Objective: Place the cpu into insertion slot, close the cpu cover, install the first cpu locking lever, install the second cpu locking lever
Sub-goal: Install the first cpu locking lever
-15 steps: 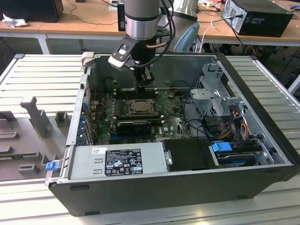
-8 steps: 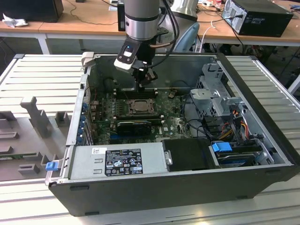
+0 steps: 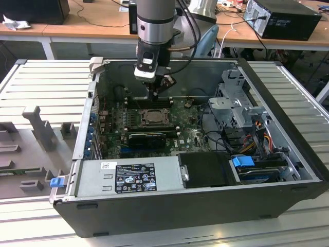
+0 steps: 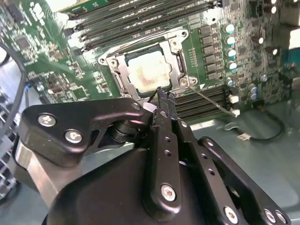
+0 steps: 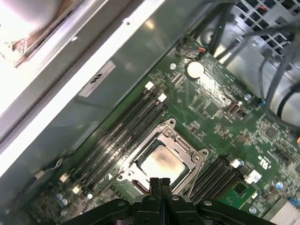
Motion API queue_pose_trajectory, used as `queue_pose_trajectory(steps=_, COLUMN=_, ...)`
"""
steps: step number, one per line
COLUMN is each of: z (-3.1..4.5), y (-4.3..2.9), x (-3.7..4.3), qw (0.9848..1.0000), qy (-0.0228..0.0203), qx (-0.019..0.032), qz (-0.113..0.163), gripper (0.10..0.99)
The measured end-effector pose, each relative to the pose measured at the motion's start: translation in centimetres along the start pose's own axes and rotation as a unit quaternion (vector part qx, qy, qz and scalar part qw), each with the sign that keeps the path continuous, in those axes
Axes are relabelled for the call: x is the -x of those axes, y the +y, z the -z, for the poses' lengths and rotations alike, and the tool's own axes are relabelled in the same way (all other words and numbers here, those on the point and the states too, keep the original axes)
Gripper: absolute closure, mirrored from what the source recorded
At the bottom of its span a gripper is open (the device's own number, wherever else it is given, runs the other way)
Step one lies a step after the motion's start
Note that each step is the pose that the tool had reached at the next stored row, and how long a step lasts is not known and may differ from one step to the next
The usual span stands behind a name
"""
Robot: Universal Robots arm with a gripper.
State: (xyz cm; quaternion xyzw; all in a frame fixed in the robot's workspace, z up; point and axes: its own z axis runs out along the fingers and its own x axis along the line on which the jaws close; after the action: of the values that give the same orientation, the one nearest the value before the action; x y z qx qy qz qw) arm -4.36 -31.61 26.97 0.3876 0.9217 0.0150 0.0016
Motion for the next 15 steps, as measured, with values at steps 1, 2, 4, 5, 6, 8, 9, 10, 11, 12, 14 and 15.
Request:
queue_pose_trajectory(steps=1, z=0.0, y=0.0, x=0.0, qw=1.0, qy=0.0002, qx=-0.0001, qz=0.009, gripper=0.98)
queue_pose_trajectory(steps=2, z=0.0, y=0.0, x=0.0, qw=0.9998, qy=0.0006, qx=-0.0003, qz=0.022, gripper=0.98)
queue_pose_trajectory(steps=4, z=0.0, y=0.0, x=0.0, qw=0.9993, qy=0.001, qx=-0.0004, qz=0.037, gripper=0.98)
queue_pose_trajectory(steps=5, z=0.0, y=0.0, x=0.0, qw=0.9989, qy=0.0013, qx=-0.0005, qz=0.048, gripper=0.98)
queue_pose_trajectory(steps=6, z=-0.01, y=0.0, x=0.0, qw=0.998, qy=0.0018, qx=-0.0006, qz=0.063, gripper=0.98)
queue_pose_trajectory(steps=8, z=-0.01, y=0.0, x=0.0, qw=0.9966, qy=0.0023, qx=-0.0008, qz=0.082, gripper=0.98)
queue_pose_trajectory(steps=9, z=-0.01, y=0.0, x=0.0, qw=0.9952, qy=0.0028, qx=-0.0009, qz=0.098, gripper=0.98)
queue_pose_trajectory(steps=10, z=-0.01, y=0.0, x=0.0, qw=0.9938, qy=0.0032, qx=-0.001, qz=0.111, gripper=0.98)
queue_pose_trajectory(steps=11, z=-0.01, y=0.0, x=0.0, qw=0.992, qy=0.0036, qx=-0.0011, qz=0.126, gripper=0.98)
queue_pose_trajectory(steps=12, z=-0.01, y=0.0, x=0.0, qw=0.9904, qy=0.0039, qx=-0.0012, qz=0.138, gripper=0.98)
queue_pose_trajectory(steps=14, z=-0.01, y=0.0, x=0.0, qw=0.9882, qy=0.0044, qx=-0.0014, qz=0.153, gripper=0.98)
queue_pose_trajectory(steps=15, z=-0.02, y=0.0, x=0.0, qw=0.9869, qy=0.0046, qx=-0.0014, qz=0.162, gripper=0.98)
